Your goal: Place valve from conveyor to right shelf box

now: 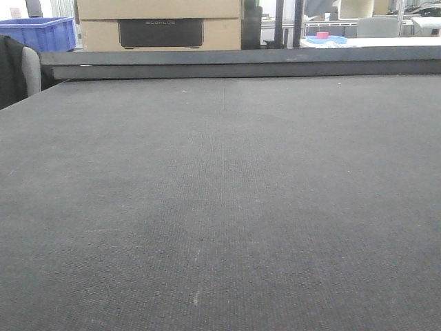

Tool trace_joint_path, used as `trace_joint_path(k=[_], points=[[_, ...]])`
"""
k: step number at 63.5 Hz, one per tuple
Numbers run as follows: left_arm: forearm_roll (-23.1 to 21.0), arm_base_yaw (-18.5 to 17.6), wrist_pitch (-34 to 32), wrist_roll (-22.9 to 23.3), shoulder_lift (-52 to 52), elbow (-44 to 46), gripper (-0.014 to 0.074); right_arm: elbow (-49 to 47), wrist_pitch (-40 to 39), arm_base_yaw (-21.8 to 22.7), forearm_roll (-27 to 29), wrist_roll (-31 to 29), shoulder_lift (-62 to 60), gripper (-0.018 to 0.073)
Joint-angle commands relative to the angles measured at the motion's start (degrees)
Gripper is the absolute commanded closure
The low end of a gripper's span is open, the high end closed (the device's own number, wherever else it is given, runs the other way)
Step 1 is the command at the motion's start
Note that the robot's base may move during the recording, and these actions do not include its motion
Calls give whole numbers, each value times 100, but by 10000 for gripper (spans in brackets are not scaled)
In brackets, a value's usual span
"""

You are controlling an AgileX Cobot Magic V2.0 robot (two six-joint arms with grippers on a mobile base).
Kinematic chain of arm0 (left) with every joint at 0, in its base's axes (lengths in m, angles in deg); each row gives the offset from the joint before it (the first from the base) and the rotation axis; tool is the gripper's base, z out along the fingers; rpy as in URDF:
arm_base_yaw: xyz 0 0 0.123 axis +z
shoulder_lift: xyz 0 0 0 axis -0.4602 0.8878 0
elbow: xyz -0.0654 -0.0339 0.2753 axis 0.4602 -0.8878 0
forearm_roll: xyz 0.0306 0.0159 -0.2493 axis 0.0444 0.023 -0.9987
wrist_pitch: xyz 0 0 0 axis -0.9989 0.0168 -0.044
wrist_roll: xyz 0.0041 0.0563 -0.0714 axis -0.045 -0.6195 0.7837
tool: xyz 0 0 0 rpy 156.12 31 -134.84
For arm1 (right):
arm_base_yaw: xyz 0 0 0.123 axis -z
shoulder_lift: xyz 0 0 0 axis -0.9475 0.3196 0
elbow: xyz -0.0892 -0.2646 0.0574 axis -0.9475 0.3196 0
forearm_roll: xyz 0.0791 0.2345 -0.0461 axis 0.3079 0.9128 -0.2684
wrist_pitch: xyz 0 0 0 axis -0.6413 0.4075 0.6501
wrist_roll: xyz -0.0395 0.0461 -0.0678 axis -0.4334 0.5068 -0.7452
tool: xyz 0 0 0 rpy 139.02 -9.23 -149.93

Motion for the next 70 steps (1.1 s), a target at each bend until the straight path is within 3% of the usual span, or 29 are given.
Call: trace_joint_path(k=[1,64,70], points=[[0,10,-113,38,-17,8,707,3,-70,26,14,1,-20,727],[0,8,-324,38,-17,8,707,3,-282,24,28,1,-20,727],[0,8,36,38,-17,118,707,-190,-180,24,28,1,-20,727]])
